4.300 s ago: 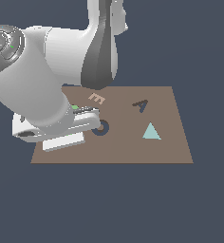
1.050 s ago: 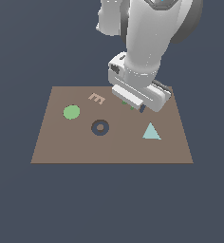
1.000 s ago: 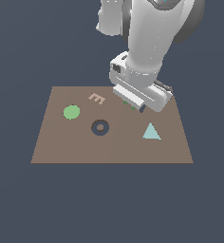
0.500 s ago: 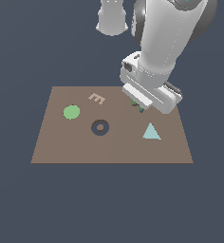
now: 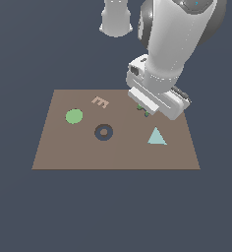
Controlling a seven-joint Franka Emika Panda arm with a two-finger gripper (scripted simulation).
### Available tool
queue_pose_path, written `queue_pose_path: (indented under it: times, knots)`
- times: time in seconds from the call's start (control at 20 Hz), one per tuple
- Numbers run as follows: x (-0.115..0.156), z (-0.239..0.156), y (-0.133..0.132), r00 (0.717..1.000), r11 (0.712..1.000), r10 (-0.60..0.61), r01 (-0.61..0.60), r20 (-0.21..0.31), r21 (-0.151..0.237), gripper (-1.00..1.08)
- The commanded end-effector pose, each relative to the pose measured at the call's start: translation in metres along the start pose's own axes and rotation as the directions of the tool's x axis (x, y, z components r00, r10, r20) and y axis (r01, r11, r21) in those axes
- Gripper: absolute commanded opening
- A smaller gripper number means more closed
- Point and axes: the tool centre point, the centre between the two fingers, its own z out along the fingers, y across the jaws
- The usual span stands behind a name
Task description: Insert a designated object into the corresponding slot on a board.
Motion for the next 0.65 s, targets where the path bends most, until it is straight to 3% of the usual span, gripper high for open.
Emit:
queue_pose_path:
  times: [0.0,0.1,0.15,0.6]
  knots:
    - [0.0002,0.0052,0.0001,1.000,1.000,0.002,-0.002,0.000,0.000,-1.00]
    - [0.0001,0.0068,-0.0001,1.000,1.000,0.002,-0.002,0.000,0.000,-1.00]
    - [0.0001,0.0068,-0.0001,1.000,1.000,0.002,-0.002,0.000,0.000,1.00]
    - [0.0001,0.0068,-0.0001,1.000,1.000,0.002,-0.002,0.000,0.000,1.00]
